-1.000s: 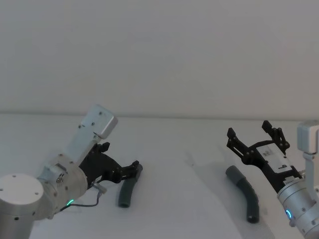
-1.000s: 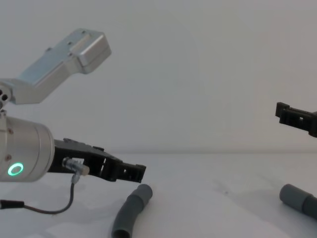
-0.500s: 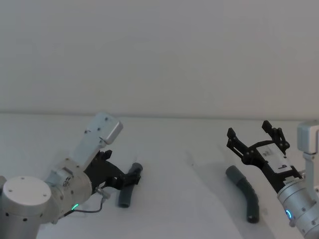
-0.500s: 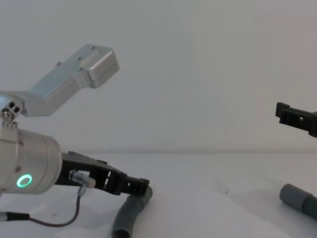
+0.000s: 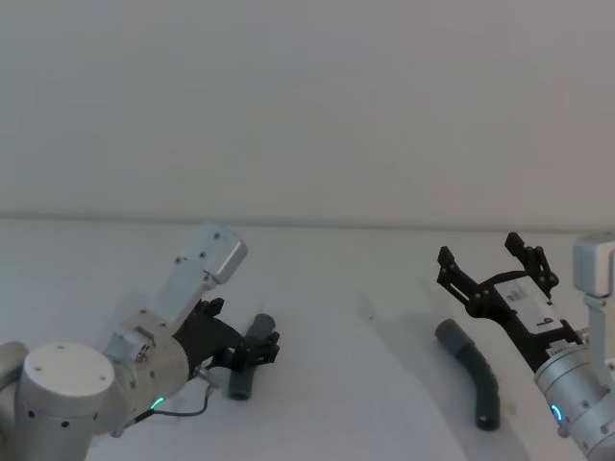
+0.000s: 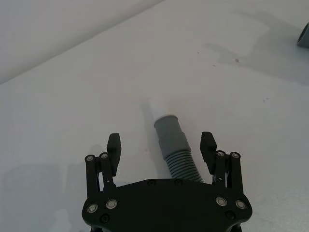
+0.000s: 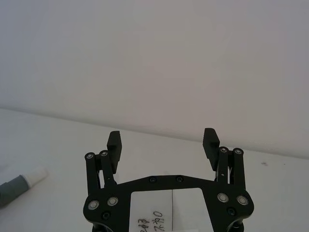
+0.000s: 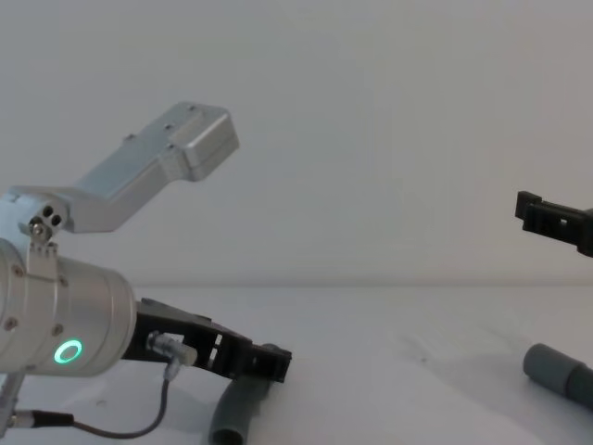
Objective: Use both hands to pick up one end of the pipe from the table, align the ends, and insert them.
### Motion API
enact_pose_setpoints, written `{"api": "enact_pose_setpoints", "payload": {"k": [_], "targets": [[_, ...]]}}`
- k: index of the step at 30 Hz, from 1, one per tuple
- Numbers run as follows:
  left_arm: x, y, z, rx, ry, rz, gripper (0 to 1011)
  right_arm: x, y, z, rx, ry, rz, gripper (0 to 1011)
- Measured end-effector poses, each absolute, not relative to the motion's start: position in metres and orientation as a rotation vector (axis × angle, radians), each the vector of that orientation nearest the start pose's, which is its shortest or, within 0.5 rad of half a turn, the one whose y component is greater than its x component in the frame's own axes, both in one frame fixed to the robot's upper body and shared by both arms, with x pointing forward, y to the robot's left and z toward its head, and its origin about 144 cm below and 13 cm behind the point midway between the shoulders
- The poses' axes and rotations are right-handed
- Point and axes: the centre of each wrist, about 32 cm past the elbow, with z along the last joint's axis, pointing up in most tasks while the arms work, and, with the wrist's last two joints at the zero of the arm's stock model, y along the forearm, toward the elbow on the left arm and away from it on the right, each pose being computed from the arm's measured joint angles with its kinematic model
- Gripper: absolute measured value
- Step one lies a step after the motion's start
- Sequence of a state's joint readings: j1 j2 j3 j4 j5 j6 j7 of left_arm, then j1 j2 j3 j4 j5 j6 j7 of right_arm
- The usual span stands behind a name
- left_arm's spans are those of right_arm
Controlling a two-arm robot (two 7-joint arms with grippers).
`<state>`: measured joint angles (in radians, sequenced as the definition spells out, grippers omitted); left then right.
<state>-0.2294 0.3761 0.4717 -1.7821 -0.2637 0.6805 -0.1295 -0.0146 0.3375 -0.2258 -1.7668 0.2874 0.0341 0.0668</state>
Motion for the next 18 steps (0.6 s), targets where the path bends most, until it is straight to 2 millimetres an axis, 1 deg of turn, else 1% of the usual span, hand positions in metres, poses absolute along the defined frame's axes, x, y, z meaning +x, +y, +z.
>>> {"api": "enact_pose_setpoints", "payload": {"k": [18], "targets": [[0.4762,0.1712,1.2362,0.495,0.179,0.998,1000,0.4433,-0.2371,1.1887,0.026,-0.075,-1.229,1001]]}}
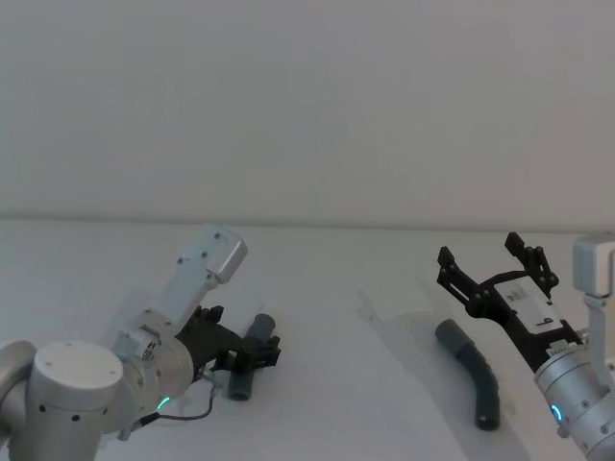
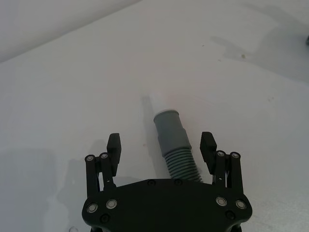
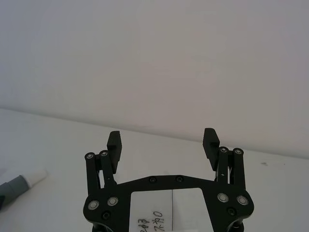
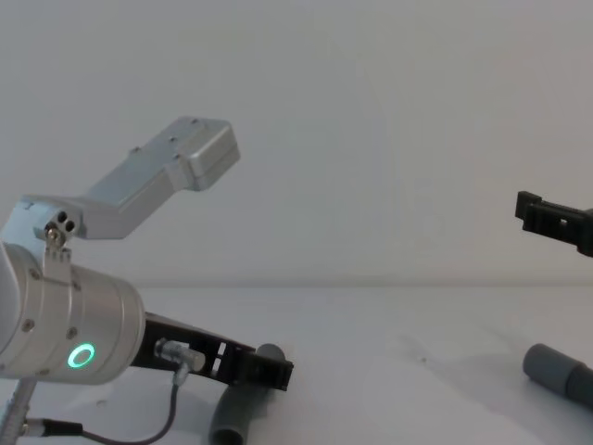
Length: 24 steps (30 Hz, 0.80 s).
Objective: Use both hands to pick up one end of the pipe from the table, align the ends, and insert them.
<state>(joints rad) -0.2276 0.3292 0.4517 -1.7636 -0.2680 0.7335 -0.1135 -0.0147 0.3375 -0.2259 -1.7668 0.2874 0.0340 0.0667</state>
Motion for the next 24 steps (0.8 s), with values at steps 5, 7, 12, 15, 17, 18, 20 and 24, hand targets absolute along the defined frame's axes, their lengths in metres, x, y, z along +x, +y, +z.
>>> {"api": "enact_pose_setpoints", "payload": {"k": [5,7,12,15,17,18,20,24], "targets": [[0.4785,0.1703,1.2358,0.498,0.193,1.001,1000,0.4433,-0.2371,1.1887,0.026,-0.075,-1.229,1001],[0.4790,0.1701,1.2357,0.498,0.195,1.001,1000,0.4433,-0.2371,1.1887,0.026,-0.075,-1.229,1001],[0.4816,0.1693,1.2352,0.502,0.206,0.998,1000,0.4433,-0.2371,1.1887,0.026,-0.075,-1.229,1001],[0.4823,0.1691,1.2352,0.504,0.208,0.996,1000,0.4433,-0.2371,1.1887,0.026,-0.075,-1.229,1001],[0.4832,0.1688,1.2353,0.507,0.211,0.996,1000,0.4433,-0.2371,1.1887,0.026,-0.075,-1.229,1001],[0.4834,0.1688,1.2353,0.508,0.212,0.995,1000,0.4433,-0.2371,1.1887,0.026,-0.075,-1.229,1001],[0.4842,0.1685,1.2354,0.512,0.216,0.994,1000,0.4433,-0.2371,1.1887,0.026,-0.075,-1.229,1001],[0.4851,0.1682,1.2356,0.519,0.222,0.993,1000,0.4433,-0.2371,1.1887,0.026,-0.075,-1.229,1001]]}}
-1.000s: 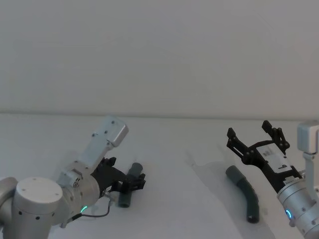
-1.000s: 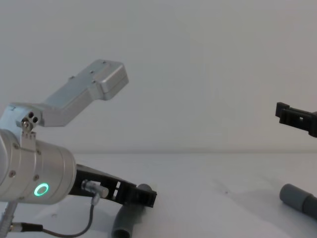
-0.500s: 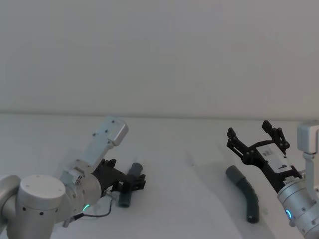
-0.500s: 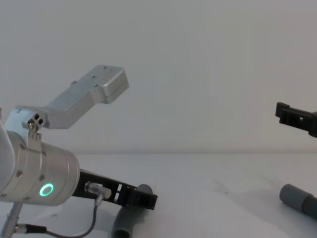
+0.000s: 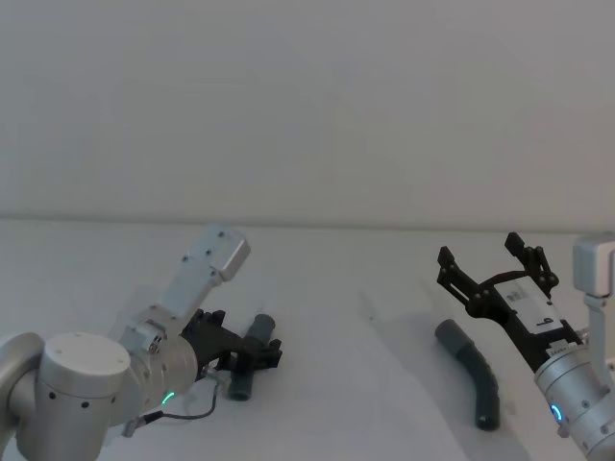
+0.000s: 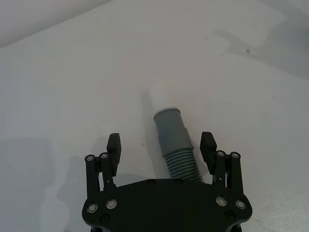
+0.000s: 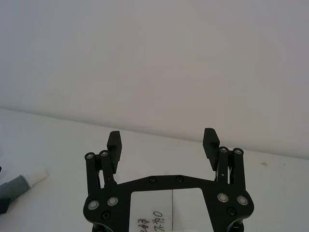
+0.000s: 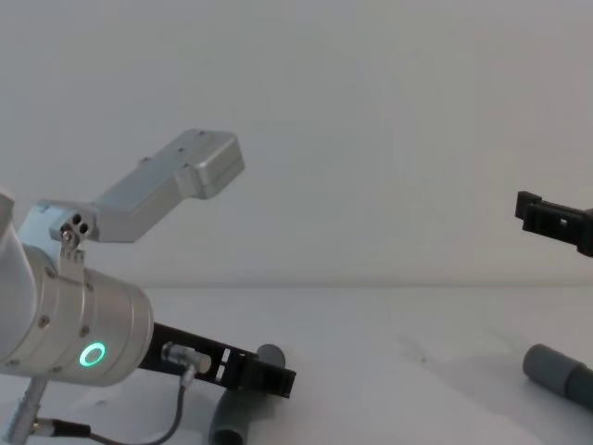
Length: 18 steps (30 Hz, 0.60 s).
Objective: Use both hands to pick up one end of the pipe from the table, align the ends, and insert them.
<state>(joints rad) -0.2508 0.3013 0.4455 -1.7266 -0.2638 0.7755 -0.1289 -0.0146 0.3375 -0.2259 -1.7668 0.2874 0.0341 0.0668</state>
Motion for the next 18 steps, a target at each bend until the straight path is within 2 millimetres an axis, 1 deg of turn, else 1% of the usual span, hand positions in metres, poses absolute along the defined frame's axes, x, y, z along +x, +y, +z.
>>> {"api": "enact_pose_setpoints", "payload": {"k": [13,18], "targets": [[0.4861,0.1672,1.2359,0.540,0.235,0.997,997,0.4433,-0.2371,1.1887,0.026,-0.075,-1.229,1001],[0.4862,0.1670,1.2358,0.545,0.237,0.999,907,0.4433,-0.2371,1.1887,0.026,-0.075,-1.229,1001]]}}
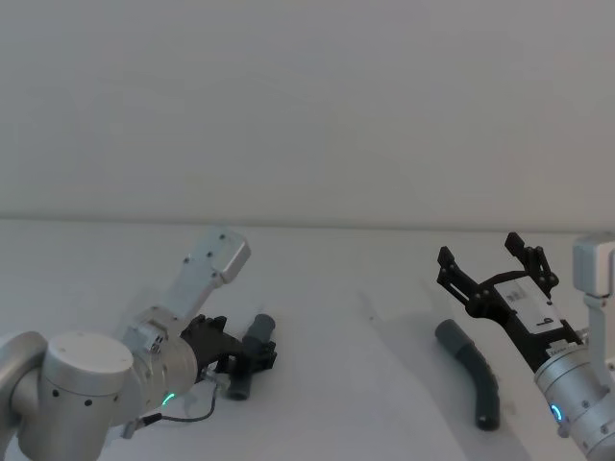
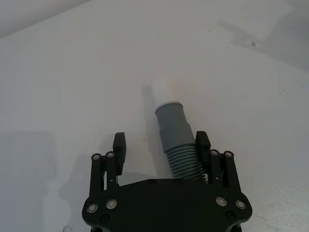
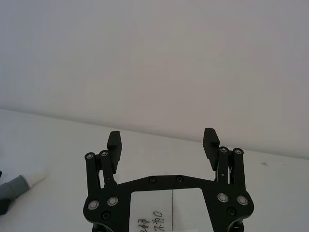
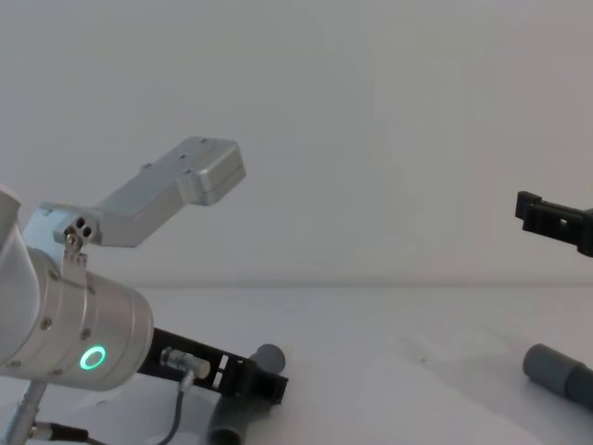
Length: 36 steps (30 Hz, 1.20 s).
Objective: Use both hands to pick up one end of the pipe from the table, align the ends, and insert them.
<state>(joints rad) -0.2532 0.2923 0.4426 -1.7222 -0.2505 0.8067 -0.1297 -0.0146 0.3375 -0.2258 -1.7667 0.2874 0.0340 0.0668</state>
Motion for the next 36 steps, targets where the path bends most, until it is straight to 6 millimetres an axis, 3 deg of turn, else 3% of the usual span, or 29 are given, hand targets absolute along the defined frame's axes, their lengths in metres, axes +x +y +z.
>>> {"api": "enact_pose_setpoints", "payload": {"k": [18,36], "targets": [[0.4862,0.1665,1.2358,0.551,0.240,0.999,369,0.4433,-0.2371,1.1887,0.026,-0.075,-1.229,1001],[0.4862,0.1664,1.2358,0.553,0.240,1.000,351,0.4417,-0.2378,1.1912,-0.004,-0.063,-1.223,1001]]}}
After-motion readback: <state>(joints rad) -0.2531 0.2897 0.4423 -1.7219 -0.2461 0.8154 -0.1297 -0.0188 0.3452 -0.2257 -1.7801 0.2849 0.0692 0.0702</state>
